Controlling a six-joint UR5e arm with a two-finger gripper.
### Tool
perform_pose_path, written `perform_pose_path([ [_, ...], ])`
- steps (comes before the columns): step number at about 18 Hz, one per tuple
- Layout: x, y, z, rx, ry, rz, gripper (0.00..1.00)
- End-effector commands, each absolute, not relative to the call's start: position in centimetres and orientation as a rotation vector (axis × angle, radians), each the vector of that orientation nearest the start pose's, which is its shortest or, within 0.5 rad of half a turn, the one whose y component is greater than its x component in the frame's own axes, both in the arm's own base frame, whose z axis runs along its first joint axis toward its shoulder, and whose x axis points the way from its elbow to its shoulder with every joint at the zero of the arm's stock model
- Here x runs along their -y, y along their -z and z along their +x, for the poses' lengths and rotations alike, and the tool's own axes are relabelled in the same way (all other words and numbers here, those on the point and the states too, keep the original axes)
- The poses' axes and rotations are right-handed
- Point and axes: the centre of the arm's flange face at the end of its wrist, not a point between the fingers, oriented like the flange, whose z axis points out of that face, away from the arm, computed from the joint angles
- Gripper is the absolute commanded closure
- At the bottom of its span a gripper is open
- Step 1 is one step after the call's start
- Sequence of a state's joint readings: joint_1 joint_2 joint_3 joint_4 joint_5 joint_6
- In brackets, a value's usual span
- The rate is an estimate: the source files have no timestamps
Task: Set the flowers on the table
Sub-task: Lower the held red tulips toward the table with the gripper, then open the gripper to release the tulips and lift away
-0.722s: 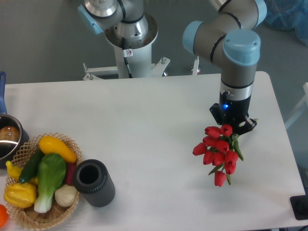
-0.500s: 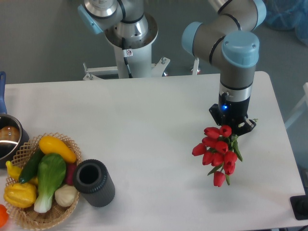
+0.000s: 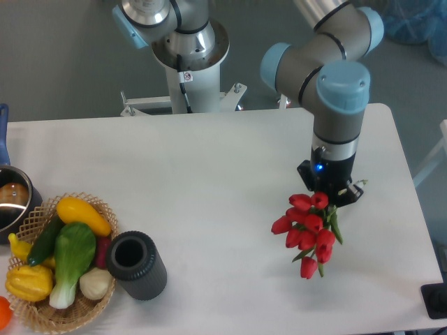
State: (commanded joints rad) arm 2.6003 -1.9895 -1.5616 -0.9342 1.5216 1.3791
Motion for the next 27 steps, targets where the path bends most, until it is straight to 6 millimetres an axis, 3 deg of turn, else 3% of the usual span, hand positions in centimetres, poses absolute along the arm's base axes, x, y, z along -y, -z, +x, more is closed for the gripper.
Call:
perform_pose_path([
  [4, -46.8, -30.4, -47.1, -0.526, -0.256, -2.980, 0.87],
  [8, -46.3, -29.8, -46.5, -0.527, -0.227, -2.979, 0.55],
  [10, -46.0, -29.8, -46.6, -0.516, -0.228, -2.972, 0.26],
  [11, -45.9, -30.0, -46.8, -0.511, -0.235, -2.971, 0.00],
  [18, -43.4, -31.2, -49.6, -0.444, -0.308, -2.970, 0.00],
  [20, -41.4, -30.8, -51.1, -0.397, -0.310, -2.977, 0.00],
  [23, -40.1, -30.9, -52.3, -0.429, -0.322, -2.978, 0.00],
  [27, -39.8, -30.9, -52.4, -0.485, -0.330, -2.981, 0.00],
])
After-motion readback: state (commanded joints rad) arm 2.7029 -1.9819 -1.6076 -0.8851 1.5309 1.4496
